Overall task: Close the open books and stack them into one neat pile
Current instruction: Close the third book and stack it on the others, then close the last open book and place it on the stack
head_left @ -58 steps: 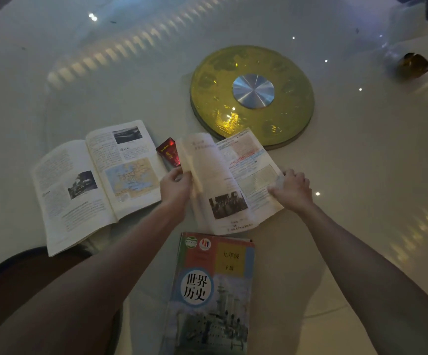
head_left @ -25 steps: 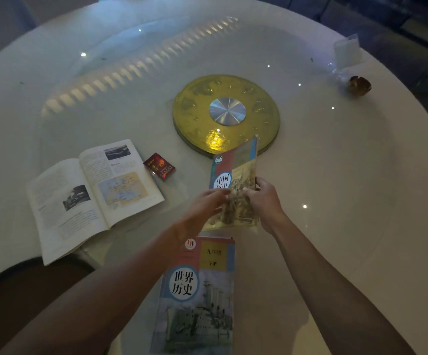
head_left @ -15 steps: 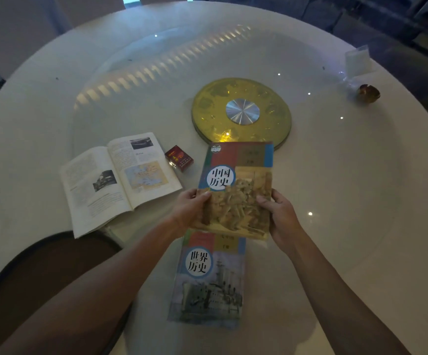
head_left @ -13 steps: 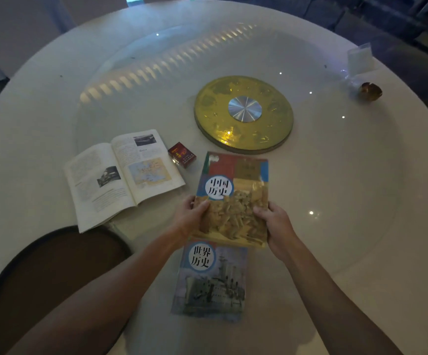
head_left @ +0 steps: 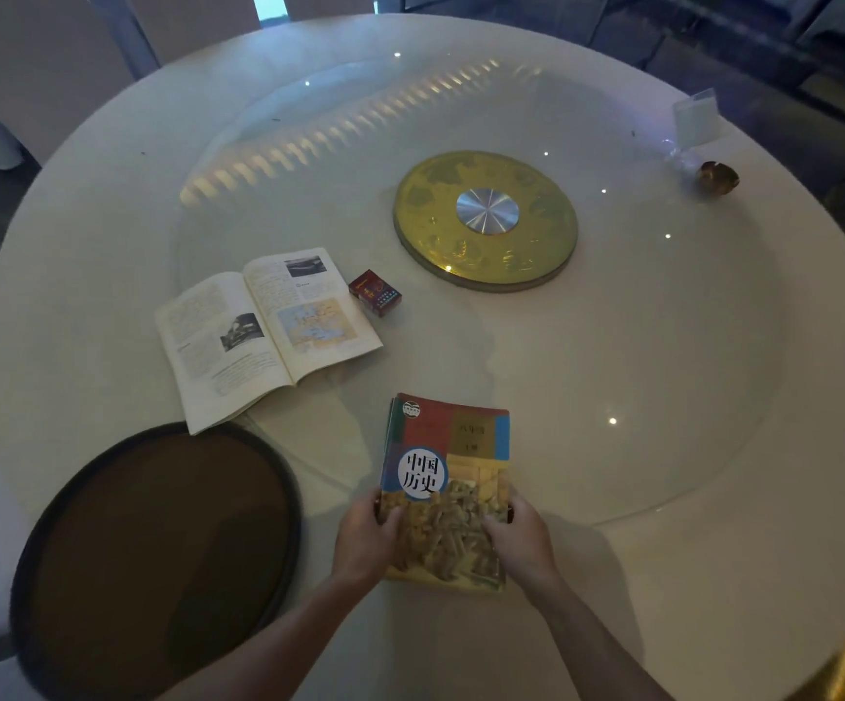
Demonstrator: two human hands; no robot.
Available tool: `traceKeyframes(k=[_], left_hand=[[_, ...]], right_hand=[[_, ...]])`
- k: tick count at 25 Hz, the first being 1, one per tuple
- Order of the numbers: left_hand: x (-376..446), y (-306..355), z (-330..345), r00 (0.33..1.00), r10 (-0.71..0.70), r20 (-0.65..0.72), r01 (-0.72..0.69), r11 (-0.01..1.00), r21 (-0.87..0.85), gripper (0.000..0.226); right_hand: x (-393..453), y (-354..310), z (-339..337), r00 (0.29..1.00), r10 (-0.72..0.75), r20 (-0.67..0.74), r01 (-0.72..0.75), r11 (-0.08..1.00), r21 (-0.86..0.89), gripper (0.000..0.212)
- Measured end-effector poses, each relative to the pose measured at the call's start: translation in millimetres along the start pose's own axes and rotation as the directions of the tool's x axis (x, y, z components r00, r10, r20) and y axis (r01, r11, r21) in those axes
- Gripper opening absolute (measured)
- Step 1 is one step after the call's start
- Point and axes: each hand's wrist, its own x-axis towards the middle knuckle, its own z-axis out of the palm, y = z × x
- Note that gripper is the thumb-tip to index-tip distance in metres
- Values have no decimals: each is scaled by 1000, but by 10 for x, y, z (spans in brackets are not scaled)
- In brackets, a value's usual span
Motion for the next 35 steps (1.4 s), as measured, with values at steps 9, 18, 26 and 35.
traceKeyframes(k=[9, 18, 26, 35], left_hand=[[50, -142, -156, 995, 9, 95, -29, 976, 217, 34], [2, -57, -81, 983, -47, 178, 50, 999, -15, 26], [142, 144, -37, 996, -59, 69, 57, 998, 31, 26], [625, 624, 8, 996, -32, 82, 30, 999, 20, 22]], right_hand=[[-103, 185, 176, 991, -38, -130, 8, 974, -224, 37], [-231, 81, 141, 994, 27, -103, -30, 999, -29, 34], [-100, -133, 76, 992, 28, -122, -28, 1000, 1, 41], [517, -532, -145, 999, 0, -43, 0, 1000, 7, 51]])
